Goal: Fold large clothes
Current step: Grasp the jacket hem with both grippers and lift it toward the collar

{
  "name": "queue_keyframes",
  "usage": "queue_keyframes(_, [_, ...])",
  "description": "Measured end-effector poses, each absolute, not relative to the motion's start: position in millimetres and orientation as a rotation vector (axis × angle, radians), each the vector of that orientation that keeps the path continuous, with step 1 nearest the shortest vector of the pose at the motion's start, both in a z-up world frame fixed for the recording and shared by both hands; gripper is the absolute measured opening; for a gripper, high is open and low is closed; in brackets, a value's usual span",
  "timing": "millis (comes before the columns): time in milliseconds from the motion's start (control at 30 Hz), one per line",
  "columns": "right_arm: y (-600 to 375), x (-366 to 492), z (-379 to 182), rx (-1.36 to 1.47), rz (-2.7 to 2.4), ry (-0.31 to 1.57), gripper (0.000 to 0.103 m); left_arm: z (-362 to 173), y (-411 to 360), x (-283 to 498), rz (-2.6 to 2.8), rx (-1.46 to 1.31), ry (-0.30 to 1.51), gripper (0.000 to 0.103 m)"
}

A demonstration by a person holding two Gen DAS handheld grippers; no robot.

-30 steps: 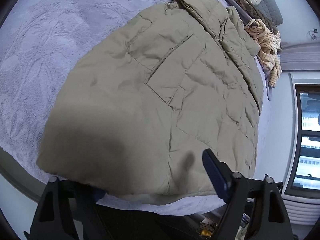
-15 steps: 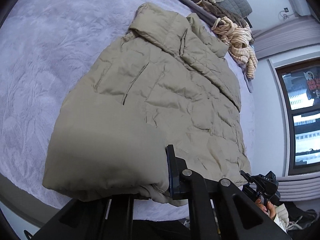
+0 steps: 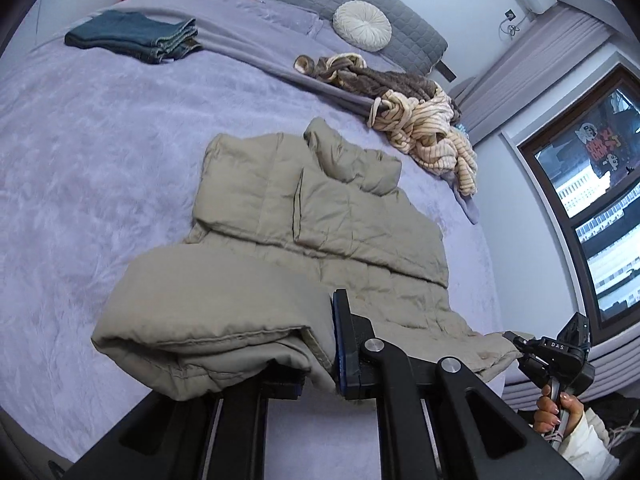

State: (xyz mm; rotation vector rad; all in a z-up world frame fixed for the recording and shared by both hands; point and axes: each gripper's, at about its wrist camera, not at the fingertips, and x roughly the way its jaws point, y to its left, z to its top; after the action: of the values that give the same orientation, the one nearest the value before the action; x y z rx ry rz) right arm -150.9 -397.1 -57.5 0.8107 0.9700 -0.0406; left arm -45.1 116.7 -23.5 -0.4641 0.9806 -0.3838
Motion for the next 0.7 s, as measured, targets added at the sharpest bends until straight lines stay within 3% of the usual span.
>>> queue_keyframes(200, [-398.1, -68.7, -2.1, 0.62, 0.056, 0.923, 0.007, 13.6, 95.6, 17.1, -0.317, -0.393, 0.883, 0.013])
queue_keyframes(367, [-400.9, 25.4, 11.0, 0.521, 0.097, 0.937, 0.007, 12.5, 84.7, 87.9, -0.219, -0.398, 0.849, 0.013])
queue_keyframes(700, [-409.1, 161.4, -78.0, 0.536, 0.004, 1.012, 0.007, -87.4, 67.0, 229.0, -0.104, -0.312, 0.963, 0.013])
